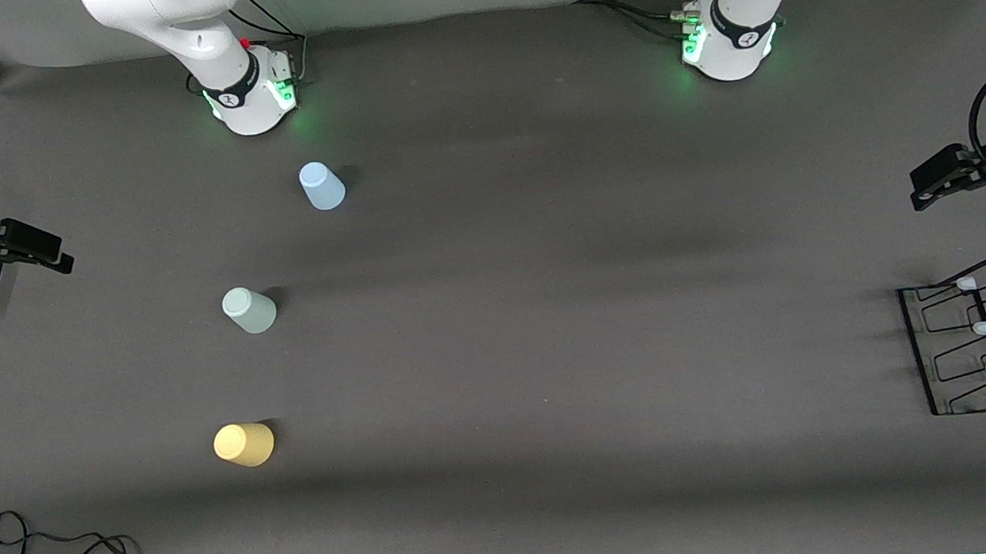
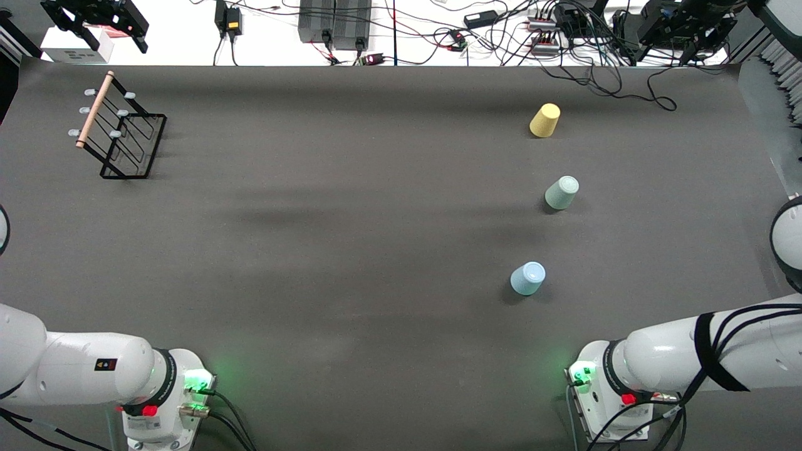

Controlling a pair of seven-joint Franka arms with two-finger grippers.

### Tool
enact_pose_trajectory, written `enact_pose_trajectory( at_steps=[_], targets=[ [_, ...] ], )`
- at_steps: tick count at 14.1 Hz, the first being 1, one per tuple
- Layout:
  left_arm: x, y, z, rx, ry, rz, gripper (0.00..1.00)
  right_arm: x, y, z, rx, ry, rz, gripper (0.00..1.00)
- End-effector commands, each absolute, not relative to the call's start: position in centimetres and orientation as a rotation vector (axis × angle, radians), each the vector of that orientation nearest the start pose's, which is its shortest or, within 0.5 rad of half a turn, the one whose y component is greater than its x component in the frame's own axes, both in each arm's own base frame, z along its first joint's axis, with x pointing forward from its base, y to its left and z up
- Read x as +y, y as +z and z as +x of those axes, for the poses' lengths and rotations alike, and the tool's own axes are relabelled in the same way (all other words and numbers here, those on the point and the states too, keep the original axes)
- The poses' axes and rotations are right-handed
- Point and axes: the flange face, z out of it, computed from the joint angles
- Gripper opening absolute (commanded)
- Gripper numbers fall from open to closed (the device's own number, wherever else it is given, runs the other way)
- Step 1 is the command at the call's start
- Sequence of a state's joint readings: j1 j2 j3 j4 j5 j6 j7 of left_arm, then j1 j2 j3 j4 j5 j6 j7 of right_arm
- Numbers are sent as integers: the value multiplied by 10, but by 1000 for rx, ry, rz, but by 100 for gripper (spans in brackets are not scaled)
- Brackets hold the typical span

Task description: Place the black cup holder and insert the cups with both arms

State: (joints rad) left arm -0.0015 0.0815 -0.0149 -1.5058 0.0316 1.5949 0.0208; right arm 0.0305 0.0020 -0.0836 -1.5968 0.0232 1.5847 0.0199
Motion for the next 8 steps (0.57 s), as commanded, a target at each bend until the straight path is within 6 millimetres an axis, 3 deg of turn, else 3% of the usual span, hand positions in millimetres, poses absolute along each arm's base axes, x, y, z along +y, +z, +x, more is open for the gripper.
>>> enact_pose_trajectory(
  at_steps=[1, 8],
  targets=[
    [-9, 612, 578, 65, 9, -3093, 100, -24, 617, 555, 87, 33, -3131, 100],
    [-13, 613, 577, 55, 5, -3164, 100, -25, 616, 556, 79, 36, -3132, 100]
  ],
)
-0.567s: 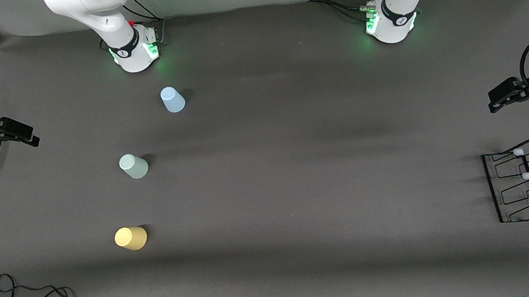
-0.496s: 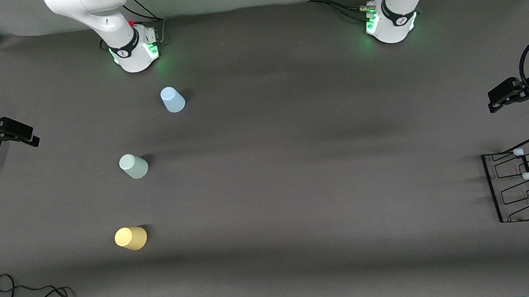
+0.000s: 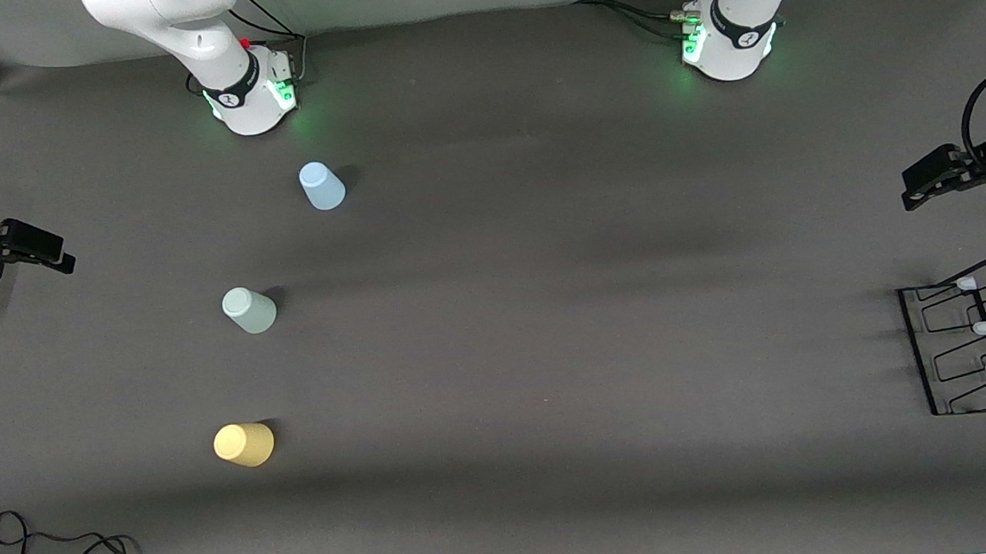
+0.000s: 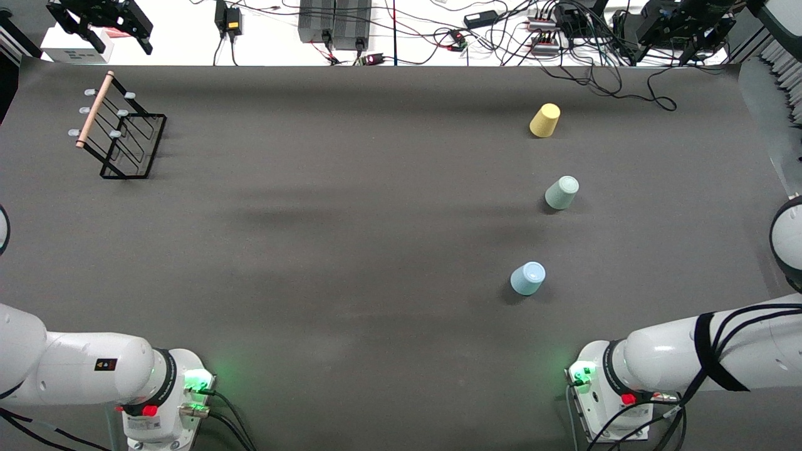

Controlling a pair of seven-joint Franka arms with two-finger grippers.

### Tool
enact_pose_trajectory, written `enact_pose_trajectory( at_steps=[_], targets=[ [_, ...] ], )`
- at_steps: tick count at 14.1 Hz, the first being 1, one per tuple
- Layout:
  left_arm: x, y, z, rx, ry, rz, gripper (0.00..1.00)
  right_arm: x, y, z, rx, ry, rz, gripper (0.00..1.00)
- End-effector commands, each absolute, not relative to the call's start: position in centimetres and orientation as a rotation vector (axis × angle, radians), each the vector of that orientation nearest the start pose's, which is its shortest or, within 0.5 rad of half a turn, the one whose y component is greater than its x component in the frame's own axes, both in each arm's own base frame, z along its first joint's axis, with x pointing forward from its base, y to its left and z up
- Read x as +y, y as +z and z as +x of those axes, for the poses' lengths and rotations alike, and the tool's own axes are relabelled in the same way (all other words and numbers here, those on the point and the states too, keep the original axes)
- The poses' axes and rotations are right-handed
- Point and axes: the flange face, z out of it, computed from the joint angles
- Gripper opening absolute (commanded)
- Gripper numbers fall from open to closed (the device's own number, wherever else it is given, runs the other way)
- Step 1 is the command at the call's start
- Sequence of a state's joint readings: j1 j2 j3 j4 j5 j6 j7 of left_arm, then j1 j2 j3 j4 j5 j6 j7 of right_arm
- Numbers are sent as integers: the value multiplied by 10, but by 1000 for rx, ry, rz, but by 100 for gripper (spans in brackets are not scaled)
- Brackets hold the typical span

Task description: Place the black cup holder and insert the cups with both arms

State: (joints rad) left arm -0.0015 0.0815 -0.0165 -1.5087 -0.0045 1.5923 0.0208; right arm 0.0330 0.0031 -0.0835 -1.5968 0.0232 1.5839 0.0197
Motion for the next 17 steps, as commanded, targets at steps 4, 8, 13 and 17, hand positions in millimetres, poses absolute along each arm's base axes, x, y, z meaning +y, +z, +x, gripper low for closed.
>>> enact_pose_trajectory(
  at_steps=[4, 8, 13, 17],
  targets=[
    [-14, 612, 576, 43, 24, -3151, 100, -23, 615, 557, 75, 38, -3132, 100],
    [-4, 611, 582, 34, 7, -3153, 100, -22, 615, 557, 70, 36, -3137, 100],
    [52, 586, 616, -21, -40, -3134, 100, -23, 615, 557, 70, 36, -3140, 100],
    [145, 526, 650, -24, -22, -3135, 100, -23, 615, 557, 70, 36, -3140, 100]
  ],
)
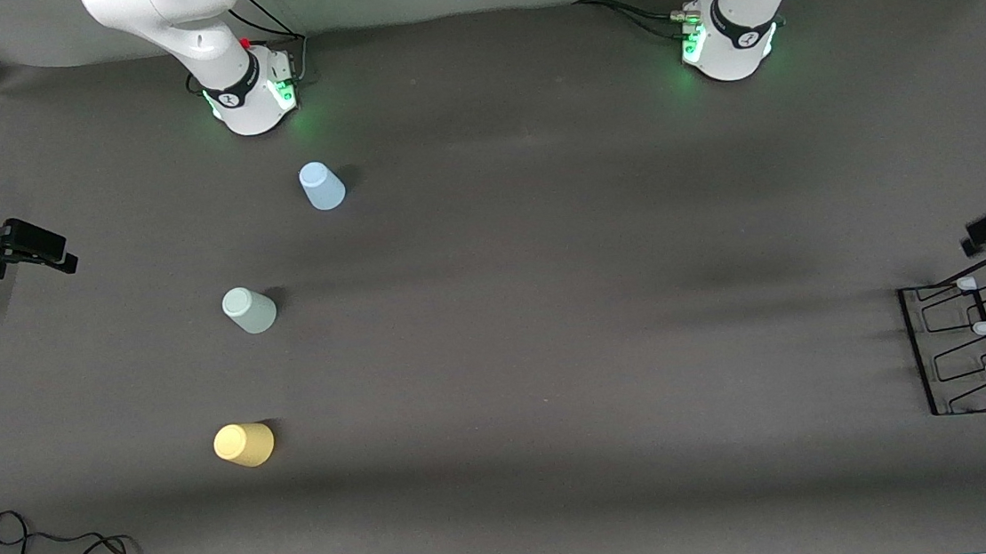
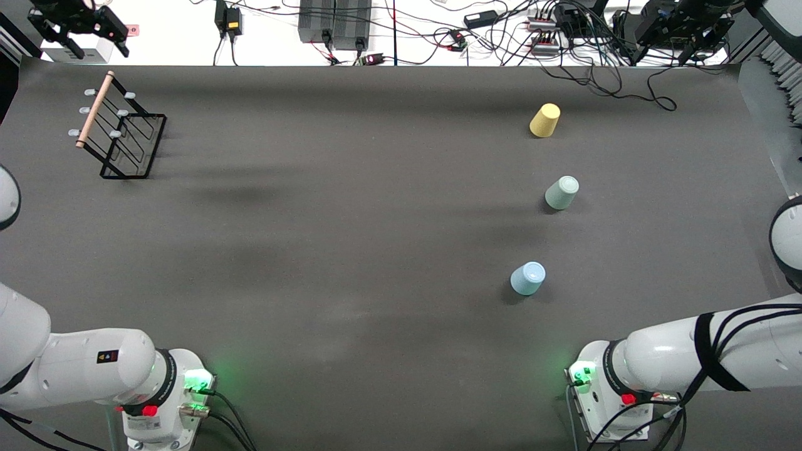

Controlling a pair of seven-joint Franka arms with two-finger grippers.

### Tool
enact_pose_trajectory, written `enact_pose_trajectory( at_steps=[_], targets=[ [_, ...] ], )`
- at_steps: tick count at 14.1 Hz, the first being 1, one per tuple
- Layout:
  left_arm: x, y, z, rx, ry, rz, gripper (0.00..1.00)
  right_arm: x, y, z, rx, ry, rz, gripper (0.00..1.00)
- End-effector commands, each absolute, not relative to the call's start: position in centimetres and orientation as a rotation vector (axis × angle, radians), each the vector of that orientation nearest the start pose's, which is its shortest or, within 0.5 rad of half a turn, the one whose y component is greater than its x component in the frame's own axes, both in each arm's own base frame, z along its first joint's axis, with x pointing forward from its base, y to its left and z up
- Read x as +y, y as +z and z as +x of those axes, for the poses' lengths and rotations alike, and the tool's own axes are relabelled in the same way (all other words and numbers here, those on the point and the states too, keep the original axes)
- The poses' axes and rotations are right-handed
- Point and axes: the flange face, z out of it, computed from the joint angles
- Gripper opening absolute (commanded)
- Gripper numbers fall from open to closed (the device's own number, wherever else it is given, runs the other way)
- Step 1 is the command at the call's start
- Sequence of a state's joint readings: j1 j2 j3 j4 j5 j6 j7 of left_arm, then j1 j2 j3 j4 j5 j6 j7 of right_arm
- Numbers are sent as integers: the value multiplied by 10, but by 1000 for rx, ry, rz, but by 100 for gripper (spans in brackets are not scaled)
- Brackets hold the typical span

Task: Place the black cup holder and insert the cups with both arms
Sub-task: 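Reach the left gripper to the wooden handle of the black holder and grasp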

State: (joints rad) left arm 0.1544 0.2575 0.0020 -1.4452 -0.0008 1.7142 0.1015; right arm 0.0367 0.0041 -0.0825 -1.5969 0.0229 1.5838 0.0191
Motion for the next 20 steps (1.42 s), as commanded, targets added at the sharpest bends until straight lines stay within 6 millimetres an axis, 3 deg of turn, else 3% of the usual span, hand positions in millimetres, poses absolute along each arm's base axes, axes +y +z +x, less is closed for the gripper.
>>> enact_pose_trajectory(
  at_steps=[1, 4, 6, 7, 8, 13, 15, 18, 20],
  targets=[
    [158, 502, 658, 25, 13, -3139, 100, -23, 615, 557, 70, 34, -3140, 100],
    [215, 459, 667, 57, -38, -3075, 100, -23, 615, 556, 70, 34, -3140, 100],
    [236, 421, 672, 169, -18, -3071, 97, -23, 613, 557, 70, 38, -3140, 100],
    [242, 403, 673, 149, -16, -3081, 72, -23, 613, 557, 67, 38, -3140, 100],
    [245, 391, 670, 152, 12, -3085, 66, -23, 614, 556, 70, 36, -3138, 100],
    [248, 357, 667, 169, 60, -3086, 62, -22, 615, 557, 70, 34, -3138, 100],
    [248, 344, 668, 173, 81, -3089, 51, -22, 614, 557, 70, 36, -3138, 100],
    [249, 329, 668, 213, 139, -3047, 47, -22, 613, 557, 70, 36, -3138, 100],
    [248, 326, 668, 222, 148, -3039, 0, -22, 613, 557, 67, 36, -3138, 100]
  ],
)
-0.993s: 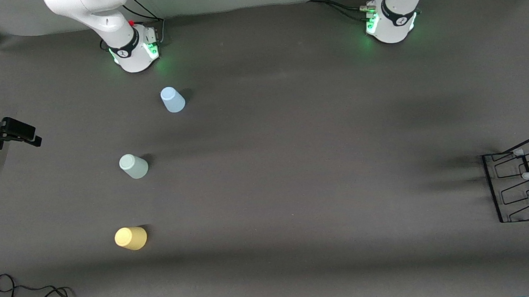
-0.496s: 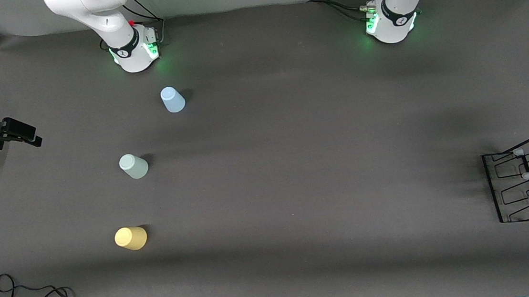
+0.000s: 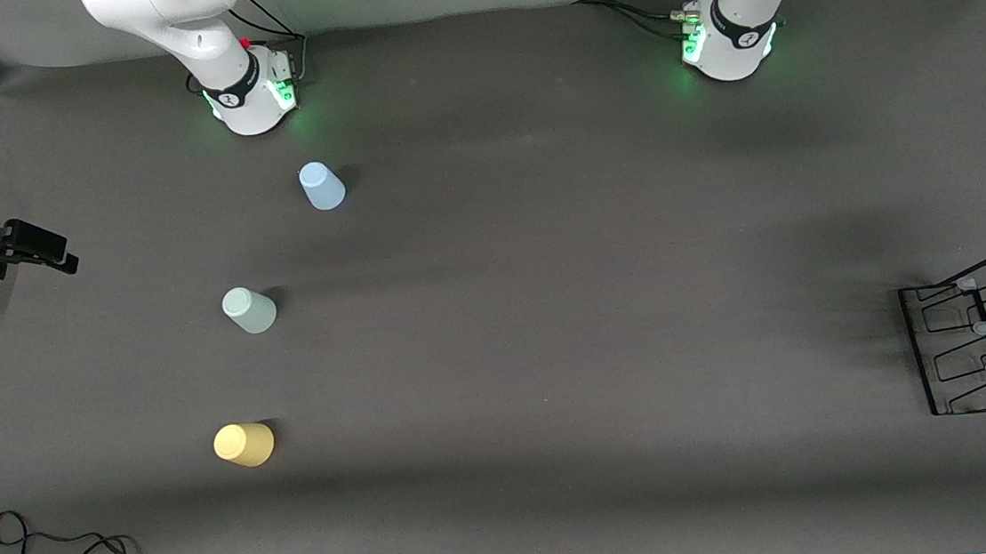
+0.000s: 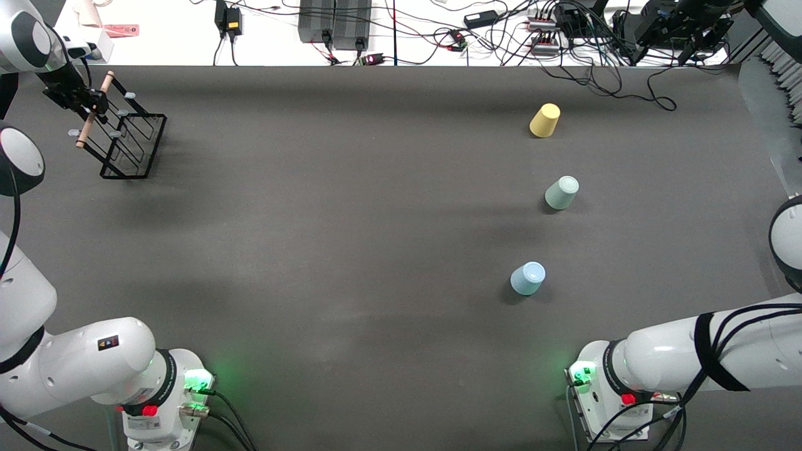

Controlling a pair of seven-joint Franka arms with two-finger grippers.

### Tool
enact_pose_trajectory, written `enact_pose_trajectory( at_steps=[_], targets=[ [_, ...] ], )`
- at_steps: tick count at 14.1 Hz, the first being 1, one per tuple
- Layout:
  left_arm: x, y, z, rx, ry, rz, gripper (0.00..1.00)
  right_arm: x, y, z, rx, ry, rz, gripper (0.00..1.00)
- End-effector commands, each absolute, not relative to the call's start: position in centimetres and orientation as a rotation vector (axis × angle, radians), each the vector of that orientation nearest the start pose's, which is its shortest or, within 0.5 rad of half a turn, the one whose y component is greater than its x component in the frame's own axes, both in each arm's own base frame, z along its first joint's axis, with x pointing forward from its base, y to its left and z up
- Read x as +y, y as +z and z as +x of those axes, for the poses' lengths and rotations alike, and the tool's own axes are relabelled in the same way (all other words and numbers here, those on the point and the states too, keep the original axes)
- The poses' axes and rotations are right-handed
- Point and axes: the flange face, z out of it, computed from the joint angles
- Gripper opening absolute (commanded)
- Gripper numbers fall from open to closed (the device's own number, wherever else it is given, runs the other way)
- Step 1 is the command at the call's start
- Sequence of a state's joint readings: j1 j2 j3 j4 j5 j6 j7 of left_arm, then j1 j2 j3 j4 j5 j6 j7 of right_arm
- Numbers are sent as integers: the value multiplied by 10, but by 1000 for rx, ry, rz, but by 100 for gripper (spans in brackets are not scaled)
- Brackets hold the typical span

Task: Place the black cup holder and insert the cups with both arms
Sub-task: 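Reach the left gripper to the wooden handle of the black holder and grasp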

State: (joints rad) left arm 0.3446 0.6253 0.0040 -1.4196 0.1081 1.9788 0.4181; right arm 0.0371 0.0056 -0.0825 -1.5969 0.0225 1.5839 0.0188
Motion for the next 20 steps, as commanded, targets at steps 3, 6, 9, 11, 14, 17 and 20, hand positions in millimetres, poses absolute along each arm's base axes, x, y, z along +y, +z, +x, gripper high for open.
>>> enact_pose_trajectory(
  at_steps=[3, 6, 9, 11, 14, 17, 20],
  targets=[
    [239, 340, 676, 237, 106, -3029, 0, -22, 613, 558, 70, 34, -3138, 100],
    [214, 373, 683, 253, 97, -3031, 0, -22, 613, 558, 70, 31, -3138, 100],
    [179, 419, 672, 146, 149, -3055, 0, -22, 613, 558, 67, 34, -3138, 100],
    [142, 439, 667, 84, 201, -3058, 0, -22, 613, 558, 67, 34, -3138, 100],
    [56, 460, 657, 6, 221, -3095, 0, -22, 611, 558, 67, 38, -3138, 100],
    [-48, 472, 650, -90, 163, -3080, 0, -23, 611, 559, 67, 38, -3140, 100],
    [-147, 480, 629, -125, 150, -3061, 0, -23, 608, 560, 72, 48, -3140, 100]
  ],
)
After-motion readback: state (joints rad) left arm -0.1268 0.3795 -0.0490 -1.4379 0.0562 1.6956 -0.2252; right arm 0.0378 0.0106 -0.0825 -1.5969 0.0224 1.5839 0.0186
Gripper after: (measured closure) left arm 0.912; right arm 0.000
